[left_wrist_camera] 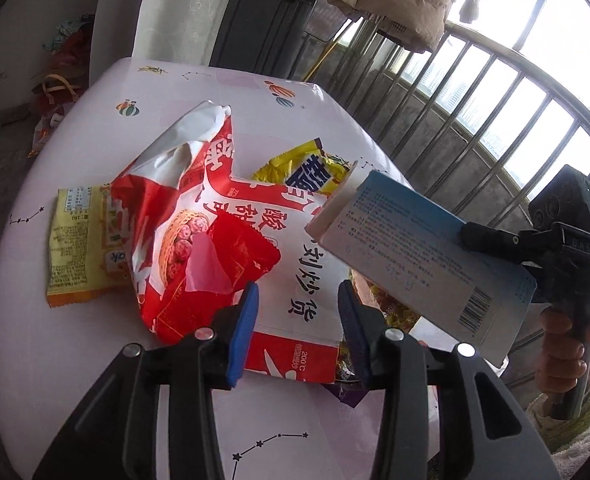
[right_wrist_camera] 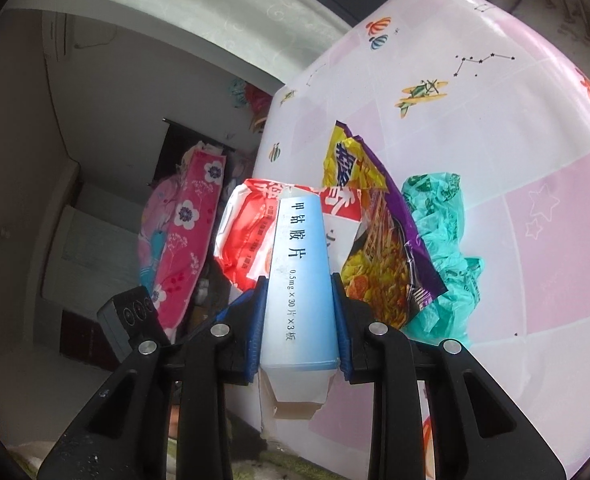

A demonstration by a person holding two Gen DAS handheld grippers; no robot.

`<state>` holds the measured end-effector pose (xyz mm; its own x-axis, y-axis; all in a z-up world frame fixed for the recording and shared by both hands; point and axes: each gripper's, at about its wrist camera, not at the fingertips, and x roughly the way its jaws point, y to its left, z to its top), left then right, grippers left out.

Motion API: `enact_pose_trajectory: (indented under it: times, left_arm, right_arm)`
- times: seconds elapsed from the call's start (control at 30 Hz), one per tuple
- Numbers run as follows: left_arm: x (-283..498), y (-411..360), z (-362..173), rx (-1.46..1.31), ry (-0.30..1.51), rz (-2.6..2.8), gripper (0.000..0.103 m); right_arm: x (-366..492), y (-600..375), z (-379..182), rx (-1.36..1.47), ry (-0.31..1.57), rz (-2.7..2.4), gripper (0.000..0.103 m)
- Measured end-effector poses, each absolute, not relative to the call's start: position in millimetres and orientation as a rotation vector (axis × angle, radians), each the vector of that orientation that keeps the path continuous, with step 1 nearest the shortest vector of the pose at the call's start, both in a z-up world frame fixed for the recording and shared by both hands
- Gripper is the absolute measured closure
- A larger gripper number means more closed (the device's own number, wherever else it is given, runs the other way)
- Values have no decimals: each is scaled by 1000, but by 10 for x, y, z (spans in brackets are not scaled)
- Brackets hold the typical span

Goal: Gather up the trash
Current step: 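Lift the medicine box with the right tool while the left tool reaches the red wrapper, then lift the box with the right tool while the left tool grasps the red wrapper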

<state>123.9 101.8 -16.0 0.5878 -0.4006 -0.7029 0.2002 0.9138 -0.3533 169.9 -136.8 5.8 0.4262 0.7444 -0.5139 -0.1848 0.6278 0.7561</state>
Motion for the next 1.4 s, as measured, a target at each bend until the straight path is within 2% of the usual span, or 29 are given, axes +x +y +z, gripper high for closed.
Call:
enact_pose_trajectory:
  times: [0.3, 0.43, 0.5, 0.57, 0.63, 1.1, 1.4]
  left_arm:
    - [1270, 852, -316, 11, 822, -171, 63]
    - [1354, 867, -434, 31, 843, -131, 63]
    - [1375, 912, -480, 8, 858, -116, 72]
    - [1387, 956, -501, -26, 869, -118, 88]
    - [1373, 984, -485, -44, 869, -121, 96]
    - [964, 921, 185, -131, 761, -235, 97]
    - [1079, 270, 664, -109, 716, -483, 97]
  right_arm:
    - [1806, -1274, -22, 632, 945, 590, 75]
    - [1817, -1273, -45, 636, 943, 593, 75]
    - [1819, -1278, -48, 642, 942, 596, 75]
    - [1824, -1287, -44, 648, 941, 599, 75]
    - [1820, -1300, -41, 658, 938, 605, 76]
    - [1626, -1535, 154, 743, 844, 673, 76]
    - [1182, -2197, 367, 814, 683, 605, 76]
